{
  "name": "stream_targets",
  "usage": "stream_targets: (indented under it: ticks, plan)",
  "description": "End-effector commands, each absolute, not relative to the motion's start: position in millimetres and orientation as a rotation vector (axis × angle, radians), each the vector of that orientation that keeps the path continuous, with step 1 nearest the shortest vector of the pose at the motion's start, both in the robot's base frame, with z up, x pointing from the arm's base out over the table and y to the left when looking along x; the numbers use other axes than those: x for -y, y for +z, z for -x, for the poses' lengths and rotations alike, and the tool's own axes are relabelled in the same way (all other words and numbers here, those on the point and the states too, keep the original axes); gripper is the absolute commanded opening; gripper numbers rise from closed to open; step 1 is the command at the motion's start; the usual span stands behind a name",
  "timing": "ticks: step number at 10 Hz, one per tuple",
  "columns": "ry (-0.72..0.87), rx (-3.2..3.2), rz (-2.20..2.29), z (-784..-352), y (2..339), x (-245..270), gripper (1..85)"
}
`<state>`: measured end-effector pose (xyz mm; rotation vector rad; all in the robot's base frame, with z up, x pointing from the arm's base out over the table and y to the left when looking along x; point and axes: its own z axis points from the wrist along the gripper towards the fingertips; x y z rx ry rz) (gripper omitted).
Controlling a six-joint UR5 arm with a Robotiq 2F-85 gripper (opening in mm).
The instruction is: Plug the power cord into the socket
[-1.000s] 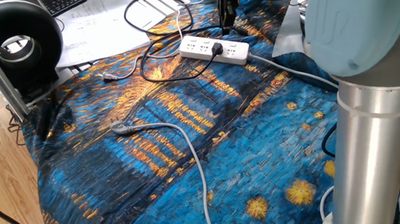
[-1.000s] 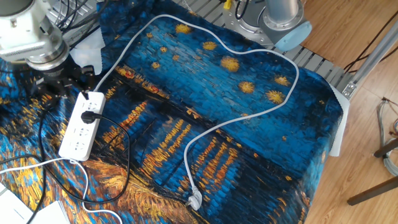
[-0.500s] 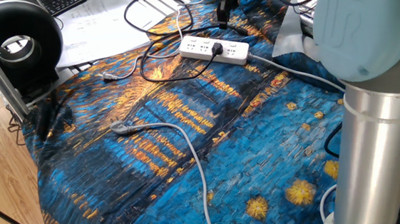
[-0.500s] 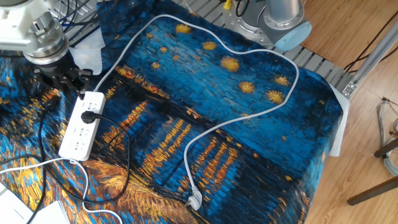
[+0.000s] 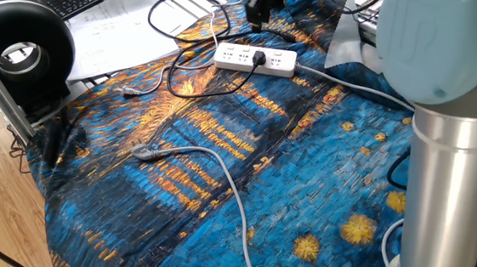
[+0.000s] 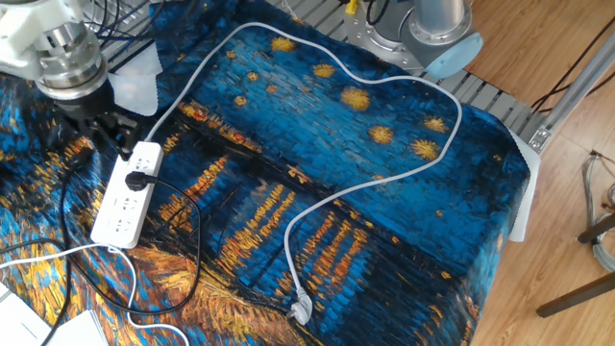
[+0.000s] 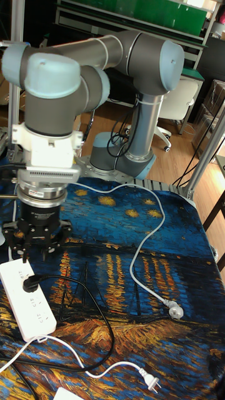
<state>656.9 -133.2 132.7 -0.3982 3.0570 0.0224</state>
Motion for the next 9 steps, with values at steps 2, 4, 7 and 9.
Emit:
stream_targets:
  ticks: [2, 4, 7, 9]
  plan:
    - [0.025, -3.076, 0.171, -680, 153, 82, 41.3]
    - [0.046, -3.038, 0.137, -692, 147, 64, 41.0]
    - [0.044, -2.980, 0.157, -708, 146, 61, 41.3]
    - [0.078, -2.977, 0.156, -707, 142, 59, 41.3]
